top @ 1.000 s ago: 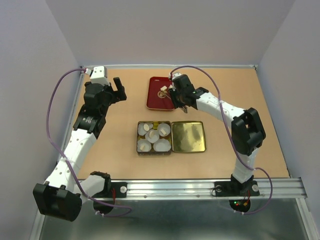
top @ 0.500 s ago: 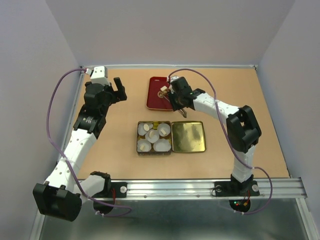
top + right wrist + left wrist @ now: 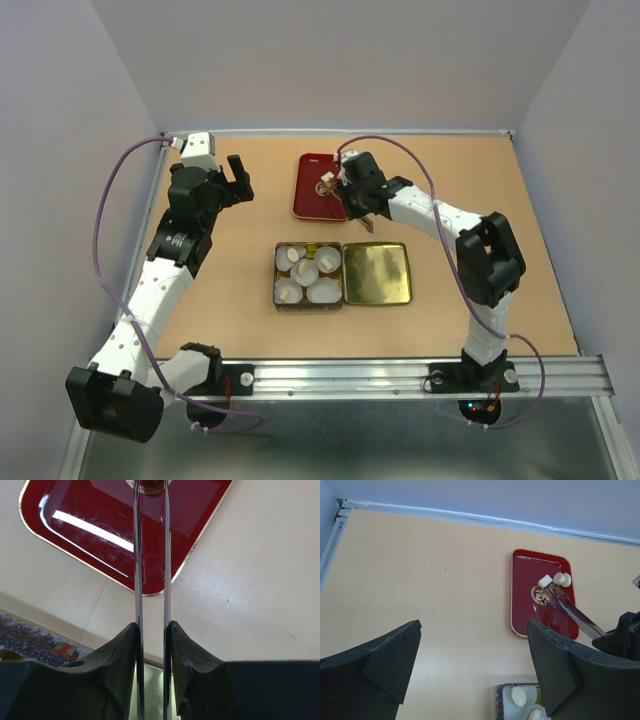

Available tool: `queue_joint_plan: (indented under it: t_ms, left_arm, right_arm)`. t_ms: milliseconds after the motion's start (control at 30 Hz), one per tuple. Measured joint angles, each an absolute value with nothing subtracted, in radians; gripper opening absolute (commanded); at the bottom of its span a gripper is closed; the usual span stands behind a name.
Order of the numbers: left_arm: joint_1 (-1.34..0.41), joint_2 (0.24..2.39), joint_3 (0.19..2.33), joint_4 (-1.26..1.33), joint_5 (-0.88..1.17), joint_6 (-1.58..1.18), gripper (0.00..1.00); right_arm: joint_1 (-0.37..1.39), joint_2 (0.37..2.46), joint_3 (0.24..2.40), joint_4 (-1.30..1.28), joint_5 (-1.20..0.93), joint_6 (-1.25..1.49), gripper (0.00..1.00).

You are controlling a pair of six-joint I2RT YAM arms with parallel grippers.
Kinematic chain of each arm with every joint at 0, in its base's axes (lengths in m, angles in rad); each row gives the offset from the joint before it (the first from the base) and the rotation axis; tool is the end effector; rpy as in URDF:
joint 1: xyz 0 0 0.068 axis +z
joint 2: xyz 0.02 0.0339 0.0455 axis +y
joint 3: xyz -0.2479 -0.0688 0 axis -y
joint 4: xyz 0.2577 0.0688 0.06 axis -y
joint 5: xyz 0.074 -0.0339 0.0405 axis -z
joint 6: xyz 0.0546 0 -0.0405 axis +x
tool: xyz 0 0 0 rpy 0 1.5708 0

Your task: Pack the chocolate

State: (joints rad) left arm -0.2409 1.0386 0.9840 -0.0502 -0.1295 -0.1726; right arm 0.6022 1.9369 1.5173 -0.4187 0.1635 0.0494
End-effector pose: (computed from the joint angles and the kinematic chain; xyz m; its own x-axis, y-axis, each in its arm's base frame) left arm 0.2758 -0.0605 0.3596 -0.1193 -0.1461 -0.9821 0.0927 0.9832 -0.1575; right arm 0.3792 0.2499 0.1997 -0.6351 -0.3775 -0.6739 -0.4384 0.8945 -0.0879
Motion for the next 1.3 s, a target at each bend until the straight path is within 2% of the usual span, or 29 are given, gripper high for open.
queue_joint_plan:
  t_ms: [333,533,967,1300]
  left_arm:
    - [-0.241,1.039,0.984,-0.050,-0.128,-0.173,0.99]
    - [-0.241,1.039,0.984,-0.050,-0.129,-0.173,0.99]
    - [-0.241,1.045,0.984,-0.050,-0.130,-0.173,0.99]
    - [-0.241,1.052,0.984,-0.050,-0.133,-0.173,0.99]
  right_arm:
    - [0.602,1.676,1.442,-0.409,0.106,0.055,0.31]
    - [0.602,1.542,1.355,-0.427,-0.030,0.078,0.31]
    - [0.604,1.391,1.327,-0.727,-0.342,0.086,0.32]
    - [0.624,1.377,1.329,-0.954,-0.509,0.096,0.32]
